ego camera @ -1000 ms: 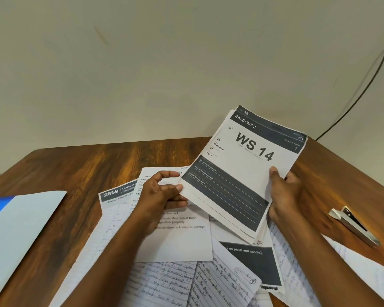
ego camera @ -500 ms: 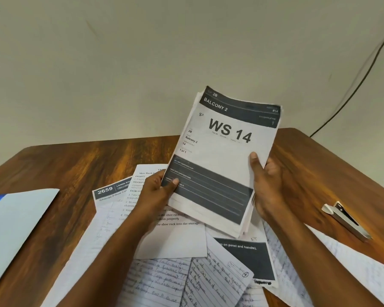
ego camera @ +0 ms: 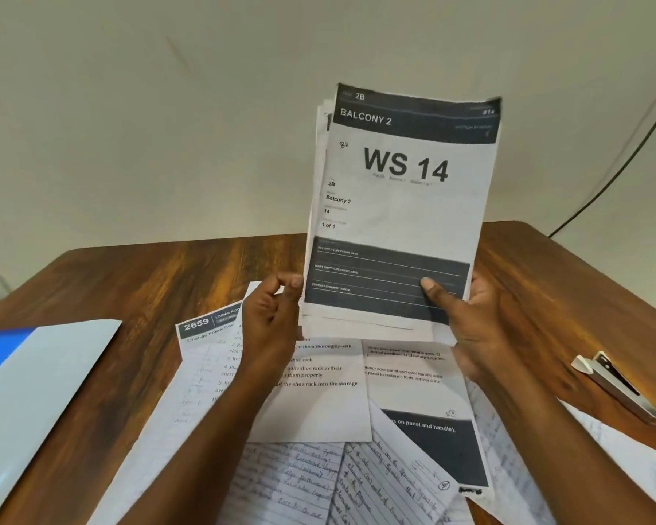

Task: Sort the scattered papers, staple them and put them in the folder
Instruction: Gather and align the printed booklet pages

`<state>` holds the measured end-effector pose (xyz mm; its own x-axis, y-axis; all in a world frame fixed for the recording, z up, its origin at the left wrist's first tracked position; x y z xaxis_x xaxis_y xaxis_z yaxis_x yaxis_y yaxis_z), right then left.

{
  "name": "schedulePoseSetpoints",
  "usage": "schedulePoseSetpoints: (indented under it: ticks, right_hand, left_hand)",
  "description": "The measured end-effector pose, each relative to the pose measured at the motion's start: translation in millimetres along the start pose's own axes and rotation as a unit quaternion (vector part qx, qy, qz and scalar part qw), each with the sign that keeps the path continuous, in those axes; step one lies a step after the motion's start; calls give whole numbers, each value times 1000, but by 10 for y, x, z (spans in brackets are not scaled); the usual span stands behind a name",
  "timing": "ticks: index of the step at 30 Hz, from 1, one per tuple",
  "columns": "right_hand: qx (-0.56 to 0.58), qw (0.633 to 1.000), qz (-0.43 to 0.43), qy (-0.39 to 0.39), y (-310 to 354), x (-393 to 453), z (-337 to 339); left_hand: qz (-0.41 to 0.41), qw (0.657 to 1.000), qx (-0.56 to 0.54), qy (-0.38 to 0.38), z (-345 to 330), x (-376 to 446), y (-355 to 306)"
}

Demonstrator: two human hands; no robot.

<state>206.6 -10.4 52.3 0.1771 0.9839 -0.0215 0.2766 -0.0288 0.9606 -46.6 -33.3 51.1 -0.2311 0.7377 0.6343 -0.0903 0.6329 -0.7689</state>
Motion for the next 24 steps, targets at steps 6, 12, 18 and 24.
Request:
schedulePoseSetpoints:
  ticks: [6,12,18,24]
  right_hand:
    - [-25,1000,-1,3,-78,-30,-71]
    - [-108,994,4,30,-233,-61,-138]
    - [-138,990,35,12,-88,-102,-161]
    - [-138,987,73,-35,-9,-165,-231]
  left_hand:
    - [-18,994,111,0,128,10,84]
    - [99,993,-46,54,173,37,160]
    - [53,998,36,5,68,23,116]
    - [-9,998,64,-1,-35,-24,-29]
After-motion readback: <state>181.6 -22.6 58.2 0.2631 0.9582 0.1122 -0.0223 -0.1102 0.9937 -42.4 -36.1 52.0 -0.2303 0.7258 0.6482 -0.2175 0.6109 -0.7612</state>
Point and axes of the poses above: each hand's wrist, its own x-axis towards the middle knuckle, its own z-axis out of the back of the hand, y = z × x, the point moved 2 cm from there along x, towards the middle knuckle, and after that the axes turned 13 degrees about -z, right-handed, at the moved point
